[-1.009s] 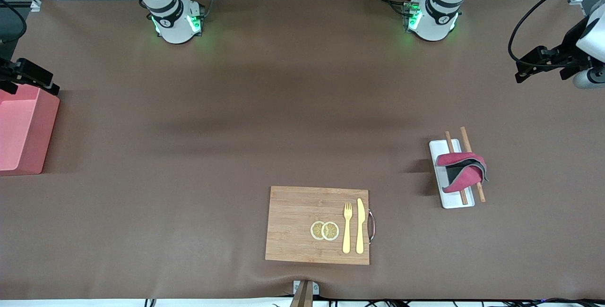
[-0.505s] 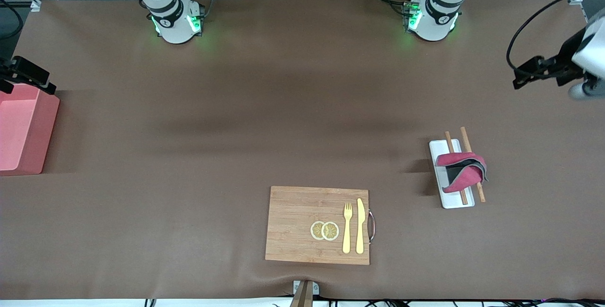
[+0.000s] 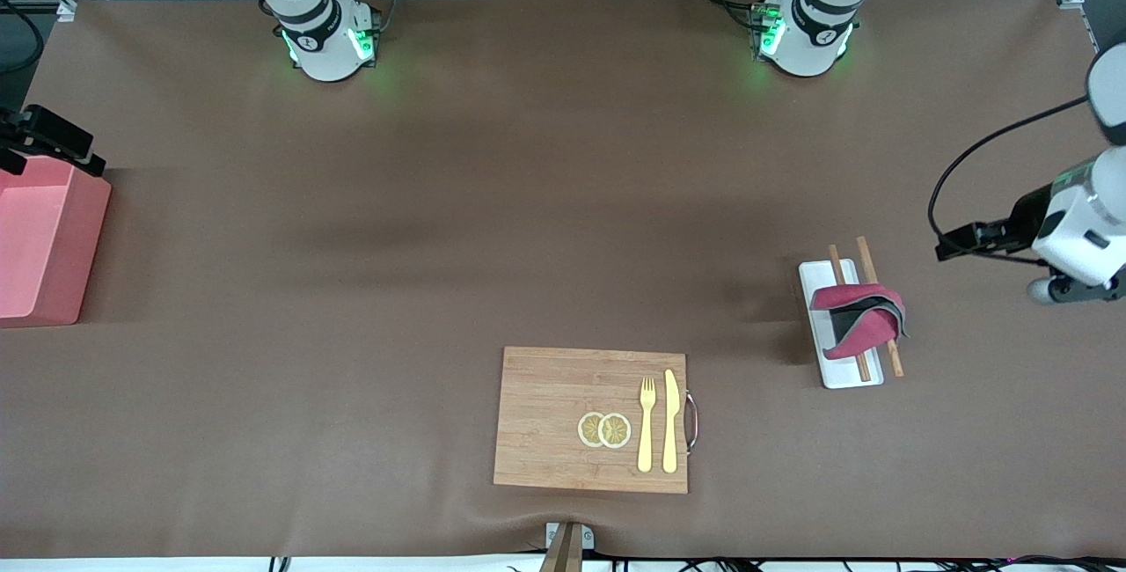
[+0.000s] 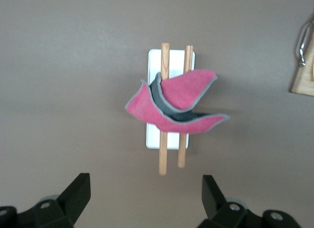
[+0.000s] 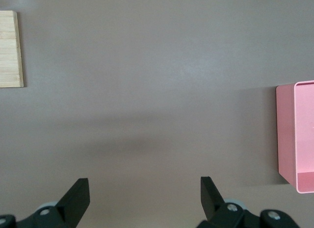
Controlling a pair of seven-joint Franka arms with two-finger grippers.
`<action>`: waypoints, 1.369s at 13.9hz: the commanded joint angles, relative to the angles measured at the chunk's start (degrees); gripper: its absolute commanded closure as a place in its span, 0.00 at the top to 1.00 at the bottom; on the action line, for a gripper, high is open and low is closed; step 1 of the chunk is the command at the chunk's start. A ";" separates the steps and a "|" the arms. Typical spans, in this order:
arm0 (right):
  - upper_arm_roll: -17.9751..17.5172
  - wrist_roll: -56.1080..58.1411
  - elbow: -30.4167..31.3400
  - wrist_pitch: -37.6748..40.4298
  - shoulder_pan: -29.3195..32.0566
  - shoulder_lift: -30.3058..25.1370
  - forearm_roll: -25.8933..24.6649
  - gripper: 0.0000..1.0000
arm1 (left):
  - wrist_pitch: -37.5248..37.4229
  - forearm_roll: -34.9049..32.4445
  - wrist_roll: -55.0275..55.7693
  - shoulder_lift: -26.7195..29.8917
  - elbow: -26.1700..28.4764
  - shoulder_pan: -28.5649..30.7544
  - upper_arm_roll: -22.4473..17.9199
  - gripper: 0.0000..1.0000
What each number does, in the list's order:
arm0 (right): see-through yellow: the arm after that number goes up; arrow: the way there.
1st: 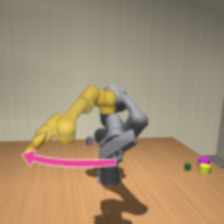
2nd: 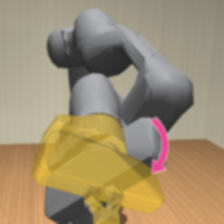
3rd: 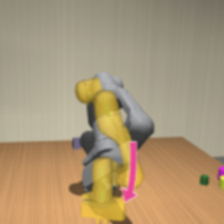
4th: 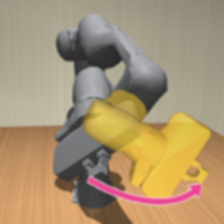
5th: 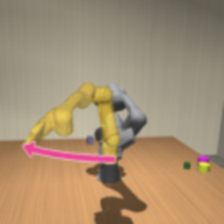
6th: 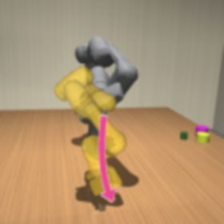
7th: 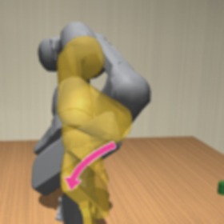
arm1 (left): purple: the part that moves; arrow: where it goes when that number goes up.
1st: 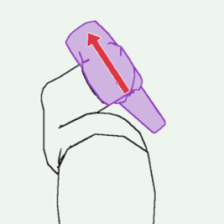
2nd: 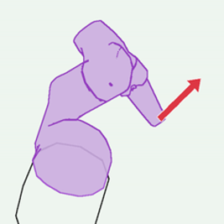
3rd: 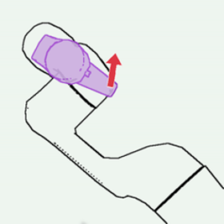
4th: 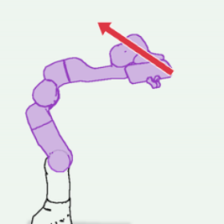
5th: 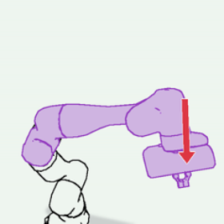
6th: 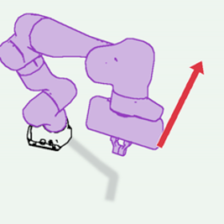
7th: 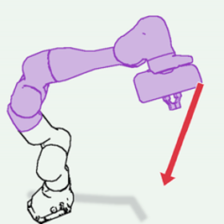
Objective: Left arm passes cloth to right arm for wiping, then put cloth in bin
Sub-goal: 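Reach the left gripper down to the pink cloth on the white tray, then close the left gripper on the pink cloth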
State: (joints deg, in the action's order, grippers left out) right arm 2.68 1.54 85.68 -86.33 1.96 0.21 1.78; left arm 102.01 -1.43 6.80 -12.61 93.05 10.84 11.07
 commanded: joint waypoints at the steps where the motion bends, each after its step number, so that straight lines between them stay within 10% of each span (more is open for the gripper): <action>1: -0.22 0.48 -1.04 0.64 0.24 1.02 0.59 1.00 | 6.43 -1.12 1.28 0.49 5.90 0.93 0.54 1.00; 19: -0.22 0.40 -1.04 0.82 0.24 1.19 0.42 1.00 | 16.99 -1.21 13.68 -10.94 7.67 0.15 0.54 0.91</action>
State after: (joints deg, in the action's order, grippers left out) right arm 2.66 1.55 85.68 -86.26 1.95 0.91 1.78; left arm 118.10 -1.43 18.83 -23.06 101.26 11.04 11.40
